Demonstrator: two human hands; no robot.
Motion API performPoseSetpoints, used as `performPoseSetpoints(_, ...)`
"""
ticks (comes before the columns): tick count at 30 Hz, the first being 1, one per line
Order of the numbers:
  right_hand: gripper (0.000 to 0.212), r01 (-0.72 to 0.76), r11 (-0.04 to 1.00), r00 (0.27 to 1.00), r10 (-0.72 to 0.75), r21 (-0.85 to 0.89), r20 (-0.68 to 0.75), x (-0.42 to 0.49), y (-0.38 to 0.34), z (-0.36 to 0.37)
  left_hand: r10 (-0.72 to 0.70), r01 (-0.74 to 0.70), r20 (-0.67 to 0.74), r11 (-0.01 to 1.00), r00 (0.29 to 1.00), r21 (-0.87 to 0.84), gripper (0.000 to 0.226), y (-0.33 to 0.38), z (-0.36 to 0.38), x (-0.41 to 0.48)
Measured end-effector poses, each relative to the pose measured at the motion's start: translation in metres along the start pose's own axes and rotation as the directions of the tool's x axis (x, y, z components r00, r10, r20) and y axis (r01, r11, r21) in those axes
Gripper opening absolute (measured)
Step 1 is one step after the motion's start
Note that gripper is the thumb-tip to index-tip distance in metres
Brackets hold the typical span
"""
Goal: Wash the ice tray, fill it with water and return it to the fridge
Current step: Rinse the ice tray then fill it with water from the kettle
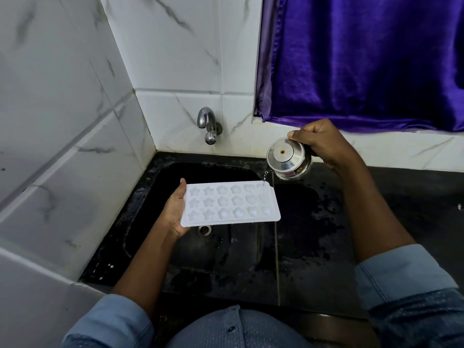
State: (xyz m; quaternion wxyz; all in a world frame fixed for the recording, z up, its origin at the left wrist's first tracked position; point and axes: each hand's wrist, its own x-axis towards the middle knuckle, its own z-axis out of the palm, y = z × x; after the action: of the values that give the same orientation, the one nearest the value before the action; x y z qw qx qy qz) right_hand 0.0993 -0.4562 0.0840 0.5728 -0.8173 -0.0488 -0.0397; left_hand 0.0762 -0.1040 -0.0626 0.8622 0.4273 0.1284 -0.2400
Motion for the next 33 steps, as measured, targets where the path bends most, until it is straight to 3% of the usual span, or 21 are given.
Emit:
performPoseSetpoints(14,0.052,-0.001,0.999,1.000,0.002,-0.039,0.016,-0.002,0.007,-0.007,-0.001,0.001,-0.031,1.000,1.000,-0.010,0.071,-0.001,0.002,0.003)
performPoseSetpoints(20,0.038,0.005,0.995,0.999,0.000,-0.100,0.046,-0.009,0.004,-0.005,0.004,-0.004,-0.033,1.000,0.999,0.004,0.072,-0.001,0.001,0.003)
performPoseSetpoints(33,0.042,0.000,0.993,0.997,0.008,-0.117,0.070,-0.013,0.006,-0.004,0.005,-0.005,-0.020,1.000,1.000,-0.017,0.073,-0.003,-0.001,0.006)
